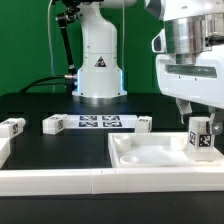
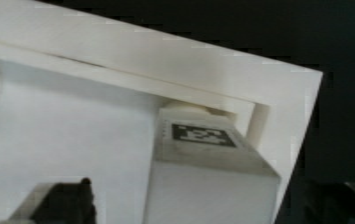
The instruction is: Assemble square table
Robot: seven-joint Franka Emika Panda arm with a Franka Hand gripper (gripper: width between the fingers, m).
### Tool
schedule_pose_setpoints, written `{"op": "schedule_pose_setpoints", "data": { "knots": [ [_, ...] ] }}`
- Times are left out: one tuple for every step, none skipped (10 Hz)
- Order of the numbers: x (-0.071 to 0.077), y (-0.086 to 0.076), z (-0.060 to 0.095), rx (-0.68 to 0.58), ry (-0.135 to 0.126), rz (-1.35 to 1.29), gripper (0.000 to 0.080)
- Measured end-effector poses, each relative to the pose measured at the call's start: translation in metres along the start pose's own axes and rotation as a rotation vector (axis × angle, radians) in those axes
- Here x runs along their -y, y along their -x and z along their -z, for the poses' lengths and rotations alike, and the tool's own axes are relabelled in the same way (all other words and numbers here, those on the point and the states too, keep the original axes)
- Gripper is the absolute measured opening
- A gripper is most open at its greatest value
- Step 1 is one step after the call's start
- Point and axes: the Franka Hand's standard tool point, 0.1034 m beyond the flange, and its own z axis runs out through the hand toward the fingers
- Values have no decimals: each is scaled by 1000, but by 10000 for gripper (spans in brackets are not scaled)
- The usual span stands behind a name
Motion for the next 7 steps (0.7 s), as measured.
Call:
{"op": "schedule_pose_setpoints", "data": {
  "knots": [
    [0,0,0,1,3,128,628],
    [0,1,0,2,3,241,643],
    [0,2,0,2,7,348,643],
    [0,2,-1,2,7,453,648],
    [-1,2,0,2,12,573,648],
    [0,3,0,3,14,645,649],
    [0,5,0,0,16,725,649]
  ]
}}
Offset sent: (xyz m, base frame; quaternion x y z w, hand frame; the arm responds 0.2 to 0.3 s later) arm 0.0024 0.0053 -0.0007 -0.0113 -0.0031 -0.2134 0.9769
